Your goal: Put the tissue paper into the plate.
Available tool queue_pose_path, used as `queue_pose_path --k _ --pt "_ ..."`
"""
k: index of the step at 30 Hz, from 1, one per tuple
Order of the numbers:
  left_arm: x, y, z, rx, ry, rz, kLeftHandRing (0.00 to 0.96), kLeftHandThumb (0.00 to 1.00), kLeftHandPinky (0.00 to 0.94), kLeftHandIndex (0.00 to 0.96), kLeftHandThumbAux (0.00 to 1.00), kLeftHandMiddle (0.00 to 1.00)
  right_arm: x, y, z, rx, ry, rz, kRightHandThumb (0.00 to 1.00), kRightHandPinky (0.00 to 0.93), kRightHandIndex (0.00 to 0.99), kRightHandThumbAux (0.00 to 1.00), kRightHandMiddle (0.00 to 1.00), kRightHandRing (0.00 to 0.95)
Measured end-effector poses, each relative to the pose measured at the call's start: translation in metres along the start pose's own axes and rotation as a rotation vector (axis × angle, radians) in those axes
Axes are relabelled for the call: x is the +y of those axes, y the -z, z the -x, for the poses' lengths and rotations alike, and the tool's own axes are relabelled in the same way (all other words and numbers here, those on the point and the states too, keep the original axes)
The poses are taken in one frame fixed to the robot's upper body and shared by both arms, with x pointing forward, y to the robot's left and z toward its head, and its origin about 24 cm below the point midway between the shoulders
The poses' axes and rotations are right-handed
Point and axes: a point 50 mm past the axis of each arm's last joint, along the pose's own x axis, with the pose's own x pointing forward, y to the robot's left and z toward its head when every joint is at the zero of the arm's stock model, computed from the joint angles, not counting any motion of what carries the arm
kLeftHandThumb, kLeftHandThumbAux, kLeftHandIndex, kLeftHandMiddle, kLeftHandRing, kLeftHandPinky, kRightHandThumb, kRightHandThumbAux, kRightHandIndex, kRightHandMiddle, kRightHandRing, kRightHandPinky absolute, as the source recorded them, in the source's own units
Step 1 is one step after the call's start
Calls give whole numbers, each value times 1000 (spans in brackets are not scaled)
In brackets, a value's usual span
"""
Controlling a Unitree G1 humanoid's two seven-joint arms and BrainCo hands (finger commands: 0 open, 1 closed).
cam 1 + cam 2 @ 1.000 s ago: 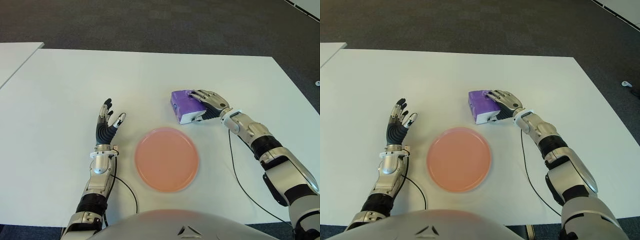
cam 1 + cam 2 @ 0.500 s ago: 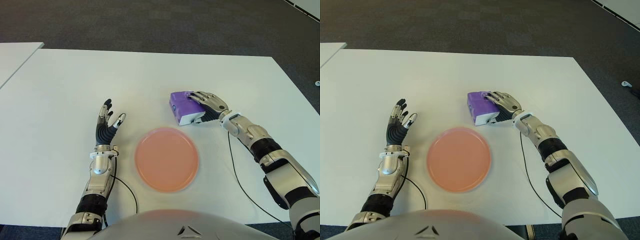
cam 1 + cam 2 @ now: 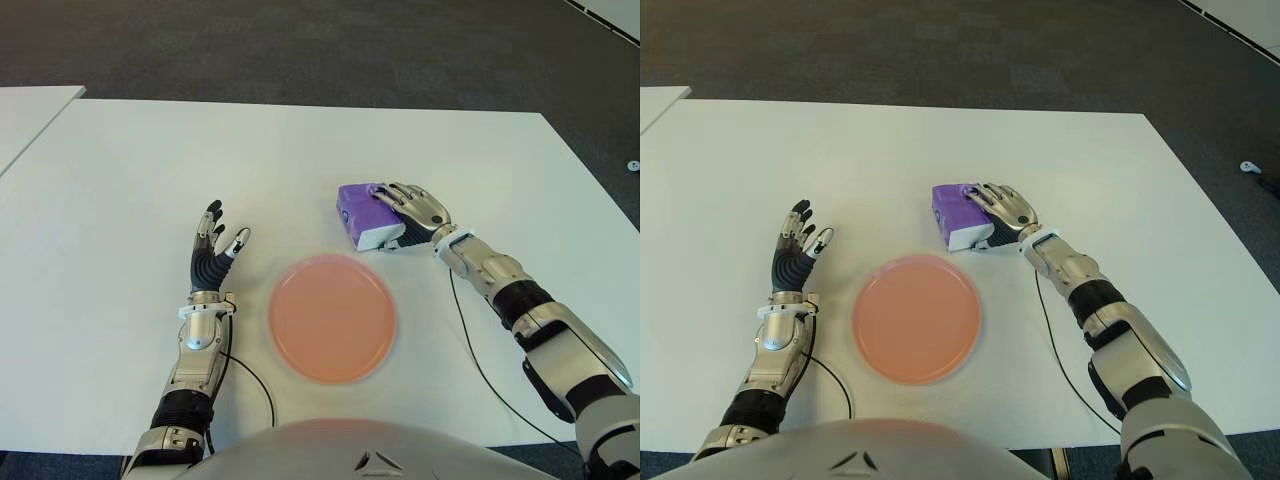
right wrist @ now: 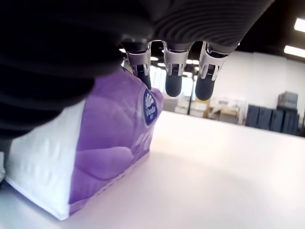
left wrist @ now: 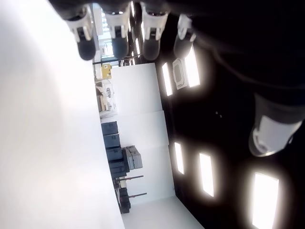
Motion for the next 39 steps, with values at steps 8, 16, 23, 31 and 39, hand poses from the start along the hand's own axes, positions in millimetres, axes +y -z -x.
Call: queue_pose_path --k 8,16,23,31,39 --pt "0 1 3 6 -3 3 0 0 0 0 495 0 2 2 -10 -2 -44 61 201 0 0 500 0 0" --pt "1 0 4 0 -4 2 0 0 0 0 492 0 0 2 -18 10 -62 69 210 0 0 502 0 0" --pt "2 -1 6 -2 -6 1 0 0 0 0 501 0 -1 4 -20 26 -64 58 215 0 0 506 0 0" --pt "2 -2 6 -6 -8 2 0 0 0 0 503 0 1 6 -20 50 -73 35 220 0 0 509 0 0" --pt "2 -3 7 -10 -10 3 0 0 0 0 496 0 2 7 -20 65 -76 12 229 0 0 507 0 0"
